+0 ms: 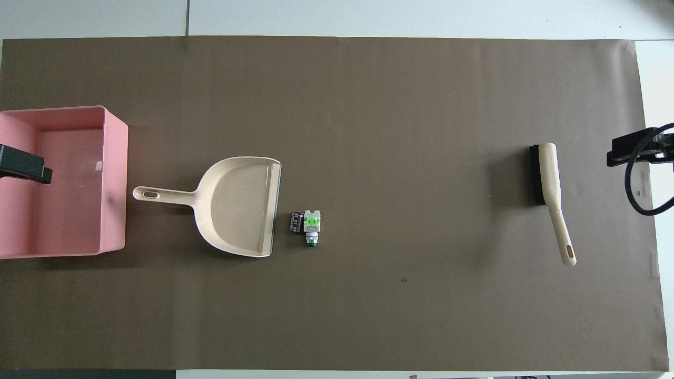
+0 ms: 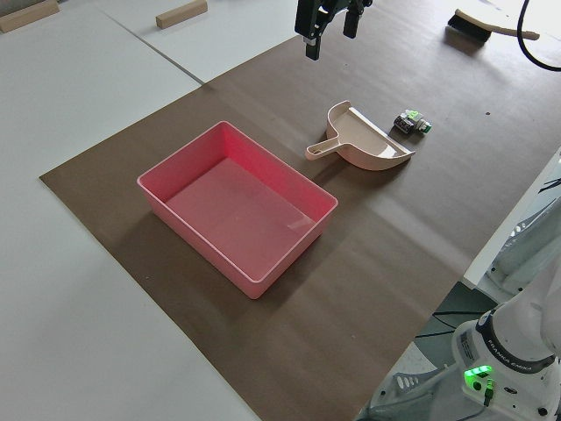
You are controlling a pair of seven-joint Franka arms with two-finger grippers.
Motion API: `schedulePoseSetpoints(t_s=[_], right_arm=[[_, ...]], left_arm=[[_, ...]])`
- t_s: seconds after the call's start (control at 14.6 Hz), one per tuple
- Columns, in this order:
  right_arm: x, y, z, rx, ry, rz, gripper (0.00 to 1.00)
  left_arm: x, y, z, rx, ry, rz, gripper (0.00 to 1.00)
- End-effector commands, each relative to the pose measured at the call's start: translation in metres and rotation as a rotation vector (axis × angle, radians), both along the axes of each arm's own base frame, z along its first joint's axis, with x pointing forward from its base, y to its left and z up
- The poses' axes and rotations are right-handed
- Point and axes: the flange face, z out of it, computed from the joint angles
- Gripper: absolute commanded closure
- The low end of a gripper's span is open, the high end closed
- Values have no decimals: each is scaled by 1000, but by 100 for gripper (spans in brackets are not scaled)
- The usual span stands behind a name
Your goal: Clean e-waste and dump in bin
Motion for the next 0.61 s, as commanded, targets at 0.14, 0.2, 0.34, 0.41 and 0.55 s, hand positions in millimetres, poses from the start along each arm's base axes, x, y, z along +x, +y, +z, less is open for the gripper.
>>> schedulePoseSetpoints(t_s=[0.14,0.2,0.34,0.41,0.55], right_arm=[[-5,-4,4,-3,6,11,0],[-5,-4,4,-3,6,11,0],[-5,-4,4,-3,5,7,0],[-5,-2,2,-4,4,4,0],[-5,-2,1,-3,6,7,0]], left_arm=[[-3,4,2,19,-30,4,1],[-1,4,2,19,-44,4,1],[-1,3,1,19,-47,3,1],[-1,3,1,19,-46,4,0],[-2,3,2,19,-40,12,0]])
